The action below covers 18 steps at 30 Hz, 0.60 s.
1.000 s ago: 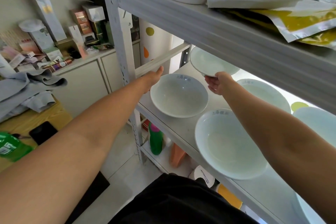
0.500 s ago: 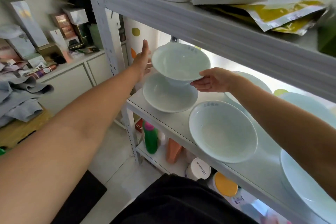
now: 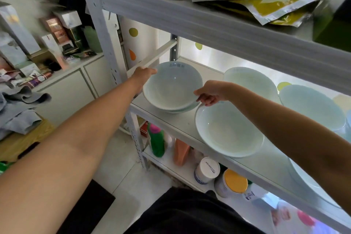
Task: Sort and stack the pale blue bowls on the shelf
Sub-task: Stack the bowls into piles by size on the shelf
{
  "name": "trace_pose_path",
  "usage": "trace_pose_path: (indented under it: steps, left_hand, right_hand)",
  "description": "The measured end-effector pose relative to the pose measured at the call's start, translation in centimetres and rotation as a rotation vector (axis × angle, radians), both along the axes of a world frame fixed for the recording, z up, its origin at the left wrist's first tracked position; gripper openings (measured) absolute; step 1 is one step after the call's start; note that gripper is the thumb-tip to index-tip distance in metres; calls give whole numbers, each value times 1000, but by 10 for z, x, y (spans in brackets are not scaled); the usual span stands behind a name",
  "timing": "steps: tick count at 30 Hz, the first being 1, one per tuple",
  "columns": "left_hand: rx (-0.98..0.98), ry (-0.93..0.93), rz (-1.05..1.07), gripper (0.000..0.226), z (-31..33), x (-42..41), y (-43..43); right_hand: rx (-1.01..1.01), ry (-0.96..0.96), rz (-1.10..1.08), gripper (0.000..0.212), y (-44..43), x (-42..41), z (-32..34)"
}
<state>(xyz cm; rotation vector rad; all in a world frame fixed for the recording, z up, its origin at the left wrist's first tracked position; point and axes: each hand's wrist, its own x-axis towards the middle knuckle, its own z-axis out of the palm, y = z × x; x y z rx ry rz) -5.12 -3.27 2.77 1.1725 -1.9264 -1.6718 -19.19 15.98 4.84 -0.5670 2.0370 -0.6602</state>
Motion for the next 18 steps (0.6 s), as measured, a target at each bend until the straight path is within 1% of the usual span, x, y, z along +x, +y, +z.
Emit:
trace_pose_path:
  steps: [2, 3, 4, 6, 8, 9, 10, 12, 14, 15, 18]
  left_hand:
    - [-75, -120, -41, 70, -10, -6, -8]
    - [-97, -180, -56, 78, -16, -11, -12]
    - [-123, -243, -75, 81, -15, -13, -9]
    - [-257, -416, -99, 73, -2, -14, 8]
    - [-488, -596, -83, 59, 6, -20, 20]
    - [-575, -636, -70, 55, 8, -25, 26]
    - [-642, -639, -77, 53, 9, -29, 32]
    - [-731, -586, -151, 52, 8, -41, 44]
    - [-807, -527, -242, 51, 4, -54, 57]
    - [-855, -494, -271, 51, 3, -60, 65]
    - [-947, -419, -363, 52, 0, -82, 90]
  right_hand:
    - [26, 48, -35, 30, 2, 2, -5]
    - [31, 71, -58, 32, 3, 3, -7]
    - [23, 95, -83, 34, 5, 2, -9]
    - [-18, 134, -134, 37, 9, 3, -12]
    - [-76, 164, -189, 40, 14, 4, -14]
    - [-99, 189, -227, 42, 18, 3, -17]
    - [-121, 228, -271, 43, 22, 1, -20]
    - [-144, 356, -357, 39, 38, -7, -23]
    - [-98, 525, -450, 32, 60, -17, -23]
    - [-92, 572, -523, 32, 73, -23, -21]
    - [-50, 569, -690, 33, 110, -41, -18]
